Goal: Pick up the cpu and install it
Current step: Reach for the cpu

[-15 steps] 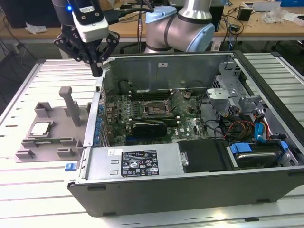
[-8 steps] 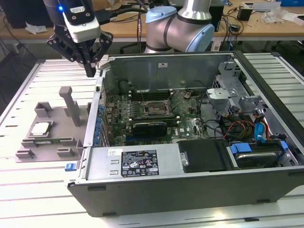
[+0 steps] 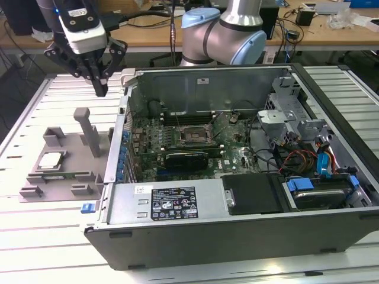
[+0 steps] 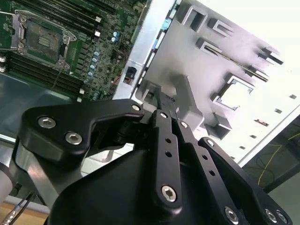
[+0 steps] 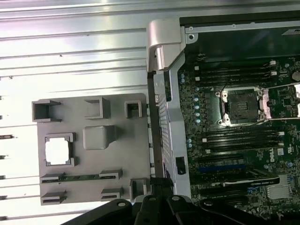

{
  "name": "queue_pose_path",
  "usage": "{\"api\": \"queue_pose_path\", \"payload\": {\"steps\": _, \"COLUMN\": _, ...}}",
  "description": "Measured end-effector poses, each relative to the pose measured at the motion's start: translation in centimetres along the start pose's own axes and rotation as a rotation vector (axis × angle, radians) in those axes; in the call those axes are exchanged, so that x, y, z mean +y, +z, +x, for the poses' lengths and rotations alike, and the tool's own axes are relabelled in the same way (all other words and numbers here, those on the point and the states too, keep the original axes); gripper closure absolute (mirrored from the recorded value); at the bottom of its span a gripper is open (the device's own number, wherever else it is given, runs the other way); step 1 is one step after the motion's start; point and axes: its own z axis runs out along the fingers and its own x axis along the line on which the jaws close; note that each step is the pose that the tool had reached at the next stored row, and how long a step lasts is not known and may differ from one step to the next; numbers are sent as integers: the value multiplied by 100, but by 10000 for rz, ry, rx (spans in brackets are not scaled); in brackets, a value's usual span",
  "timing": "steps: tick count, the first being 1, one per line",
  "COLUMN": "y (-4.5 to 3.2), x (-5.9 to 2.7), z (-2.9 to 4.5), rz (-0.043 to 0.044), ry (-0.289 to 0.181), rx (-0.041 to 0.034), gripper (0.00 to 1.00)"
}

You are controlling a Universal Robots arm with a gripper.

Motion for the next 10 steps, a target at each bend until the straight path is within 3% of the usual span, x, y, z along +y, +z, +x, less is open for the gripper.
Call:
{"api": "queue_pose_path", "payload": {"steps": 6, "y": -6, "x": -18, "z": 228, "rz": -1, "ry": 3, "rx": -2, "gripper": 89}}
{"api": "queue_pose_path", "payload": {"steps": 10, "y": -9, "x": -26, "z": 328, "rz": -1, "ry": 3, "rx": -3, "gripper": 89}}
